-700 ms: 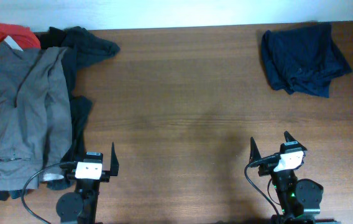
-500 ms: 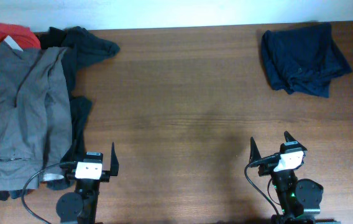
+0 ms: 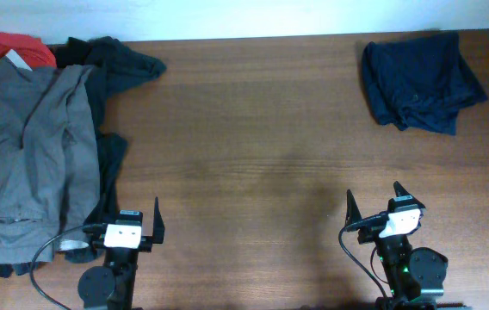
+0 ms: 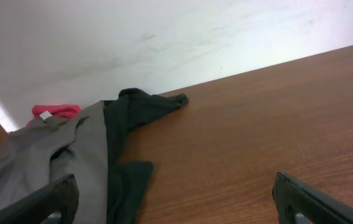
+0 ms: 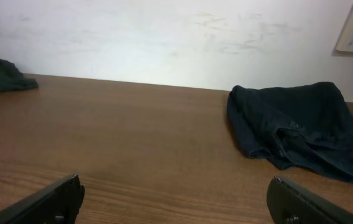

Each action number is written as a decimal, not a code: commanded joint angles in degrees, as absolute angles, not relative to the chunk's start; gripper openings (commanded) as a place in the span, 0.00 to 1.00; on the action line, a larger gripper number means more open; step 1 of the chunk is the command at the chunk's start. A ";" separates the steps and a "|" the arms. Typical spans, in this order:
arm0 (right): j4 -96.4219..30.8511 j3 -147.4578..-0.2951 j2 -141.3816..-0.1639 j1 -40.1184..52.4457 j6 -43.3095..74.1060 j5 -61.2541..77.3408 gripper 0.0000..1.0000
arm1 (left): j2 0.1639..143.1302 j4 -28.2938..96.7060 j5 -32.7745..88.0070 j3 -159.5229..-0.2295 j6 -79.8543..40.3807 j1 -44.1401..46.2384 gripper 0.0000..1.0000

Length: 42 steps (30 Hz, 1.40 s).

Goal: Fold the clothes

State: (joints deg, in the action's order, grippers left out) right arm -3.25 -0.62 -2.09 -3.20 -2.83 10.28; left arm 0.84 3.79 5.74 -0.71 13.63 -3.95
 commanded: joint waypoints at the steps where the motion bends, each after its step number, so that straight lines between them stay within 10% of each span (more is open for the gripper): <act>1: -3.70 -0.32 -1.69 -3.51 -4.67 7.22 0.99 | 0.30 4.12 6.17 -0.54 12.86 -4.34 0.99; 42: 8.38 -0.62 -1.69 -3.40 2.68 16.53 0.99 | 0.30 -4.73 17.80 -0.54 12.84 -4.34 0.99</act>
State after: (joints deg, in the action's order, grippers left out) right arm 8.01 -0.60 -2.09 -3.22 0.40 15.40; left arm 0.84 -3.49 12.19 -0.69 13.61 -3.95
